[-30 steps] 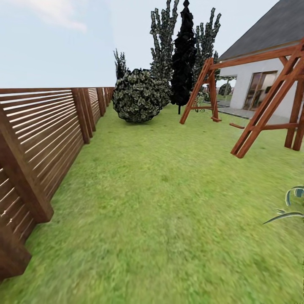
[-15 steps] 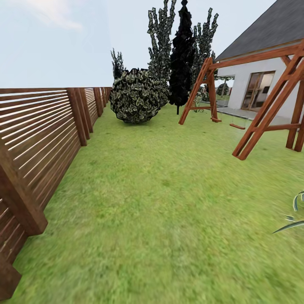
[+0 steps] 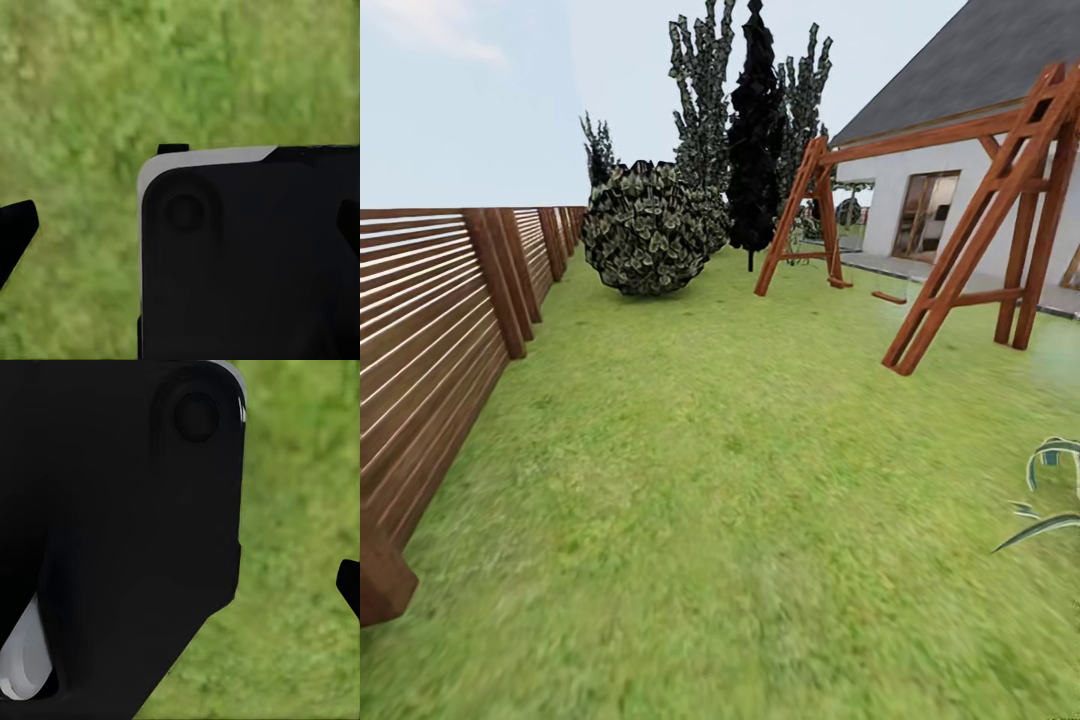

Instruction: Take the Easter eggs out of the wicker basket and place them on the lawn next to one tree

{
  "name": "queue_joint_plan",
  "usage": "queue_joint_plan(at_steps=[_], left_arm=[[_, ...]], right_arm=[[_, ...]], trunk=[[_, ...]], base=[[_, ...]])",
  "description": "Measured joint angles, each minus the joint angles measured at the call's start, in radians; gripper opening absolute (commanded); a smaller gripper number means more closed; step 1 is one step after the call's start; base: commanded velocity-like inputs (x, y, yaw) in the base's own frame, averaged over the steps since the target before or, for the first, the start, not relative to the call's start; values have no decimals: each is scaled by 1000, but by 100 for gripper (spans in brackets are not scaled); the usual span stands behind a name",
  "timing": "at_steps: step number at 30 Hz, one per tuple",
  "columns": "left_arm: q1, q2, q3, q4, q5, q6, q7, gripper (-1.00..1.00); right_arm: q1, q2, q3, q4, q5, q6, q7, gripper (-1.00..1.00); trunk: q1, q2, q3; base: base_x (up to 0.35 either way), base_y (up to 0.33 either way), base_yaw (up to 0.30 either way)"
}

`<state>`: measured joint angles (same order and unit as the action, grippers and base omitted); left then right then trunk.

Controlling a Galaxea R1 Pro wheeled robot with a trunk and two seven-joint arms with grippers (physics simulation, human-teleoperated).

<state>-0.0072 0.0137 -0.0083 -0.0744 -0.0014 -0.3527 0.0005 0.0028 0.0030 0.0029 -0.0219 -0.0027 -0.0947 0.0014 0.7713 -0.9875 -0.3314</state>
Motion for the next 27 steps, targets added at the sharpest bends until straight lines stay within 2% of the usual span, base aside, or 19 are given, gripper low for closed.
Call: queue_joint_plan(at_steps=[14,27], left_arm=[[0,0,0,0,0,0,0,100],[0,0,0,0,0,0,0,100]], right_arm=[[0,0,-1,0,0,0,0,100],[0,0,-1,0,0,-1,0,100]], trunk=[[0,0,15],[0,0,22]], base=[[336,136,-198],[336,136,-73]])
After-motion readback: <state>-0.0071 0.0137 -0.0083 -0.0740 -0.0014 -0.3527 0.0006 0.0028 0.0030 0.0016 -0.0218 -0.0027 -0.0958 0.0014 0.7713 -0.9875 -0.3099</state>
